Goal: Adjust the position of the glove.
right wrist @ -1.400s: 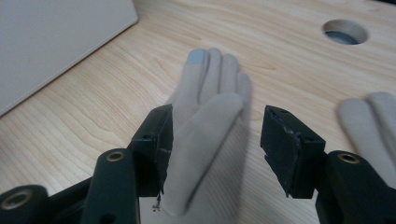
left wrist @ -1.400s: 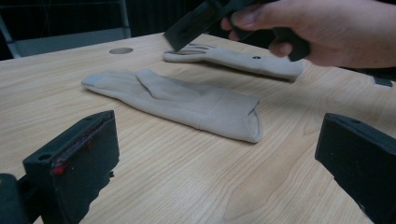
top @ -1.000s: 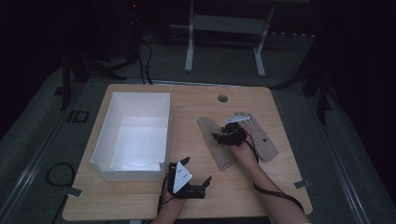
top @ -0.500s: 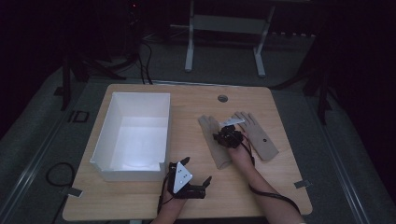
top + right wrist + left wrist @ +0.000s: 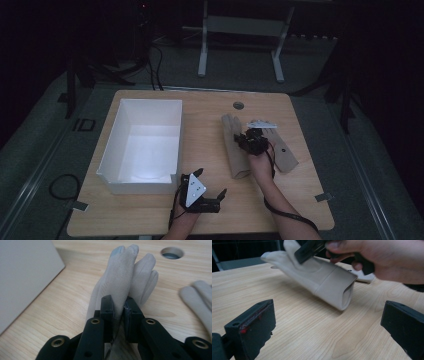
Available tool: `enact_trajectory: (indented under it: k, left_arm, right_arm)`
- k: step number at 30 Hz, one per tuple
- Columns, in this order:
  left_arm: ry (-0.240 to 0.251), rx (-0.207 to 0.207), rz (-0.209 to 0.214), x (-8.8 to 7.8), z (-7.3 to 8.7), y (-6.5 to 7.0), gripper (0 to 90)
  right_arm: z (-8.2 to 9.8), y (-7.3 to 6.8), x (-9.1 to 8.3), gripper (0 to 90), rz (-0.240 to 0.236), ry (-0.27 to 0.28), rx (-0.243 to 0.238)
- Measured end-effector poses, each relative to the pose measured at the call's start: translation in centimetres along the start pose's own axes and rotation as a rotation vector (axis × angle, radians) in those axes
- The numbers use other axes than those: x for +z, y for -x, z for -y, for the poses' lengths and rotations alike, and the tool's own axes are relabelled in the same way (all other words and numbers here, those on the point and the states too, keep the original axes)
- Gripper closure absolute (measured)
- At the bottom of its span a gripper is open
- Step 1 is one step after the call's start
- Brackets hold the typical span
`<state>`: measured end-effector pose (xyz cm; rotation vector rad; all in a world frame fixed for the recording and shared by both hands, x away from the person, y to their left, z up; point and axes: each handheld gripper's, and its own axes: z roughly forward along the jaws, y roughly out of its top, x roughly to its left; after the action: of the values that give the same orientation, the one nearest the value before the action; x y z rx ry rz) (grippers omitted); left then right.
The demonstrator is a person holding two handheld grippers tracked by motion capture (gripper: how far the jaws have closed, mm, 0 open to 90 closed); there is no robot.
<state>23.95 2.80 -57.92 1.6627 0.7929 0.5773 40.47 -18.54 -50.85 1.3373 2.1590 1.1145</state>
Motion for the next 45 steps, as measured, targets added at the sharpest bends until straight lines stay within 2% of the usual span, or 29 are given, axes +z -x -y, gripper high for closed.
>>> enact_trajectory:
  k: [3, 5, 9, 18, 21, 24, 28, 31, 33, 35, 38, 40, 43, 44, 45]
  left_arm:
    - [0.0, 0.001, 0.0, 0.0, 0.0, 0.0, 0.2]
    - [0.0, 0.001, 0.0, 0.0, 0.0, 0.0, 0.2]
    - [0.002, -0.002, 0.003, 0.0, 0.0, 0.0, 0.2]
    - [0.001, 0.001, 0.003, 0.0, 0.0, 0.0, 0.1]
    - [0.003, 0.002, 0.008, 0.0, 0.0, 0.0, 0.1]
    - [0.004, 0.003, 0.008, 0.0, 0.0, 0.1, 0.1]
    - [0.003, 0.004, 0.009, 0.0, 0.0, 0.1, 0.2]
    - [0.003, 0.004, 0.008, 0.0, 0.0, 0.1, 0.2]
    - [0.002, 0.004, 0.009, 0.0, 0.0, 0.1, 0.2]
    - [0.003, 0.004, 0.009, 0.0, 0.0, 0.1, 0.2]
    - [0.003, 0.005, 0.009, 0.0, 0.0, 0.1, 0.2]
    - [0.003, 0.004, 0.008, 0.0, 0.0, 0.1, 0.2]
    - [0.004, 0.0, 0.008, 0.1, 0.0, 0.1, 0.1]
    - [0.004, -0.001, 0.008, 0.1, 0.0, 0.0, 0.1]
    - [0.005, -0.001, 0.008, 0.1, 0.0, 0.0, 0.2]
  right_arm:
    - [0.1, 0.2, -1.0, 79.9, 0.019, 0.023, 0.041]
    - [0.3, 0.2, -1.2, 79.8, 0.027, 0.025, 0.048]
    - [1.7, 0.7, -1.8, 79.8, 0.048, 0.035, 0.109]
    - [4.4, 1.0, 0.0, 79.0, 0.075, -0.007, 0.154]
    - [5.2, 1.3, 0.8, 74.8, 0.092, -0.022, 0.171]
    - [5.9, 1.4, 1.4, 68.8, 0.093, -0.025, 0.161]
    - [5.9, 1.1, 1.4, 63.5, 0.099, -0.013, 0.144]
    - [5.8, 0.8, 1.1, 59.1, 0.132, -0.002, 0.106]
    - [5.6, 0.9, 0.6, 56.5, 0.134, 0.021, 0.096]
    - [5.2, 0.8, 0.0, 54.1, 0.149, 0.05, 0.059]
    - [4.2, 0.9, -1.0, 52.4, 0.135, 0.077, -0.013]
    - [3.9, 1.1, -1.3, 52.7, 0.131, 0.083, -0.03]
    - [2.7, 2.4, -2.5, 52.7, 0.092, 0.087, -0.061]
    - [2.5, 2.9, -2.7, 52.7, 0.064, 0.086, -0.071]
    - [2.3, 3.3, -2.9, 53.3, 0.069, 0.084, -0.079]
